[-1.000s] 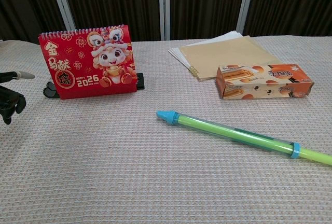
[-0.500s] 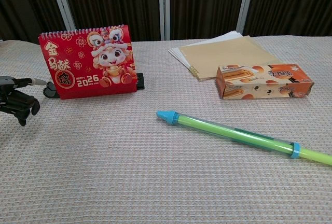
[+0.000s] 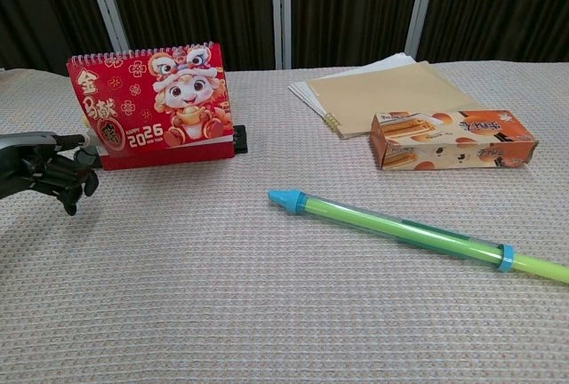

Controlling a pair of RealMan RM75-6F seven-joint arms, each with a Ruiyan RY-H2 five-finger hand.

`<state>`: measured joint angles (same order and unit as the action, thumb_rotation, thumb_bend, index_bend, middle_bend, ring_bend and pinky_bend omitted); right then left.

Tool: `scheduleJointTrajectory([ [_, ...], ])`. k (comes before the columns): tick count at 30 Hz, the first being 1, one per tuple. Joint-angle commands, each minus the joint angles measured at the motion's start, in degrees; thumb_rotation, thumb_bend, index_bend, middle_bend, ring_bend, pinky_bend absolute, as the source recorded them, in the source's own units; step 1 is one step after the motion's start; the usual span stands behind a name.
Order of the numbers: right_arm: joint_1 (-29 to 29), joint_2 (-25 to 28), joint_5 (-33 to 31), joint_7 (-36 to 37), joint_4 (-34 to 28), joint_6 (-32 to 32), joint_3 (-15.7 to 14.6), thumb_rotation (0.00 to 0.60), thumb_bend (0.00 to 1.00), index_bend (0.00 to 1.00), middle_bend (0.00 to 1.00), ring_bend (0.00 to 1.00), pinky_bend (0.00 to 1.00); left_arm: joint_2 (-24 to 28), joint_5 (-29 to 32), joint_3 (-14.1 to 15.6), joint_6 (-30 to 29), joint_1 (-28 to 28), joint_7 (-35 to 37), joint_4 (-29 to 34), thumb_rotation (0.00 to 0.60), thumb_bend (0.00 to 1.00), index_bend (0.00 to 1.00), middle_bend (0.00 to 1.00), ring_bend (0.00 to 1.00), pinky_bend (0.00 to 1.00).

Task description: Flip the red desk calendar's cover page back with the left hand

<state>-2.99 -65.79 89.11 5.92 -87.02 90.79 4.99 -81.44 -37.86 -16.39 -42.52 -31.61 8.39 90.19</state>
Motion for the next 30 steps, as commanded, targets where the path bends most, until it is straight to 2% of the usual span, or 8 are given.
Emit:
scheduleJointTrajectory([
  [1,0.01,-0.01,0.17,0.13,0.02,0.1,-0.05,0.6,0.07,0.09,0.0,0.0,0.0,1.03,-1.88,-0.94,1.72,0.71,2.93,1.85,0.6,0.82,0.01,0.65,0.64,0.54],
  [5,0.01,-0.24,0.56,0.07,0.05,0.22,-0.24,0.6,0.07,0.09,0.0,0.0,0.0,3.91,-8.8,-1.78,3.91,2.31,6.63,6.28,0.6,0.82,0.05,0.65,0.65,0.54],
  [9,0.02,-0.44,0.8,-0.35,0.02,0.26,-0.41,0.6,0.07,0.09,0.0,0.0,0.0,6.86,-18.09,-2.38,0.87,5.54,10.02,12.49,0.6,0.82,0.05,0.65,0.65,0.54],
  [15,-0.01,-0.69,0.9,-0.49,0.06,0.16,-0.56,0.6,0.07,0.09,0.0,0.0,0.0,10.25,-25.9,-4.01,-3.62,7.83,13.87,17.51,0.6,0.82,0.01,0.62,0.64,0.53],
  [17,-0.03,-0.74,0.97,-0.44,0.06,0.15,-0.59,0.6,0.07,0.09,0.0,0.0,0.0,10.99,-26.28,-4.56,-4.57,7.63,13.45,18.02,0.6,0.82,0.0,0.58,0.61,0.52],
  [20,-0.08,-0.79,1.08,-0.27,0.08,0.16,-0.61,0.6,0.07,0.09,0.0,0.0,0.0,11.87,-25.19,-5.72,-6.01,6.62,11.64,18.47,0.6,0.81,0.0,0.44,0.49,0.48],
  [24,-0.22,-0.95,0.65,0.48,0.45,0.02,-0.3,0.6,0.07,0.09,0.0,0.0,0.0,12.07,-20.42,-7.68,-9.04,3.21,4.03,17.51,0.6,0.81,0.0,0.25,0.34,0.41],
  [30,-0.4,-0.85,-0.22,2.07,1.19,-0.69,-0.04,0.6,0.07,0.09,0.0,0.0,0.0,9.55,-12.52,-10.15,-17.49,-3.09,-10.66,14.56,0.6,0.8,0.03,0.12,0.18,0.26],
])
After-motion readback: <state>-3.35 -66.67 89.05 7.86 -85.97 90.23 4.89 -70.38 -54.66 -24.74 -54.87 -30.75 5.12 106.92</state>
